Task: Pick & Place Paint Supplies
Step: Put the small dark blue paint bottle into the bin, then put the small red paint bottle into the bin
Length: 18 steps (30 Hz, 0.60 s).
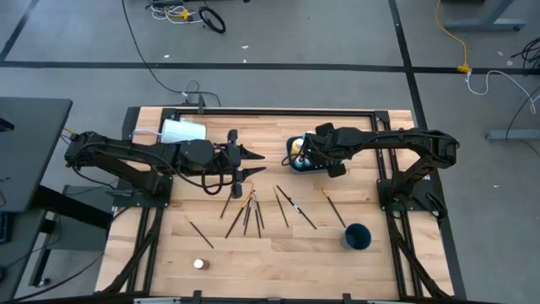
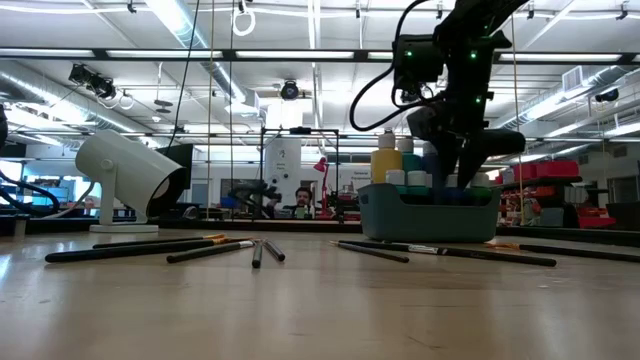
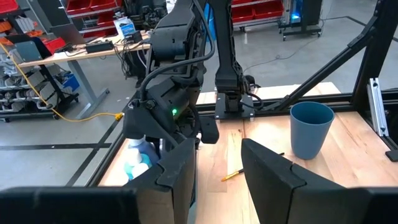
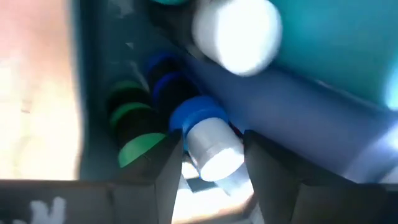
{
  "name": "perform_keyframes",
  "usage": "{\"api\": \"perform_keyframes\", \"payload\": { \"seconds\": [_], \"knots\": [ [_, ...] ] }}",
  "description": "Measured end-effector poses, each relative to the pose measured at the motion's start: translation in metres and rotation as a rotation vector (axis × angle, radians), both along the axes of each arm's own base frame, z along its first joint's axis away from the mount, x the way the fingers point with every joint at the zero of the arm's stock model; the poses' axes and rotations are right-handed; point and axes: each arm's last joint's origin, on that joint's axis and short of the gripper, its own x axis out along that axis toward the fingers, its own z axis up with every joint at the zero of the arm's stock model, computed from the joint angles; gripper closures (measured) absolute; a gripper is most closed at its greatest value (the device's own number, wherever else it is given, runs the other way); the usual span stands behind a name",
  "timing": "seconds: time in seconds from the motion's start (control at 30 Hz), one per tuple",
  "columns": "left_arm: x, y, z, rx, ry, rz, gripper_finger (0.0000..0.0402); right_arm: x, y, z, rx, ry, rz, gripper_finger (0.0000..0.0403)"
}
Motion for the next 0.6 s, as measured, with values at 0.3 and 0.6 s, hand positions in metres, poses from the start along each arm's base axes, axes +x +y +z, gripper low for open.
{"api": "perform_keyframes", "payload": {
  "seconds": [0.3,0.6],
  "knots": [
    [-0.001,0.0,-0.003,0.002,0.027,0.0,0.0261,0.003,0.011,0.001,-0.098,0.03,0.03,0.0194],
    [-0.001,0.0,-0.005,0.003,0.052,0.001,0.0261,0.004,0.031,0.002,-0.169,0.069,0.086,0.0205]
  ]
}}
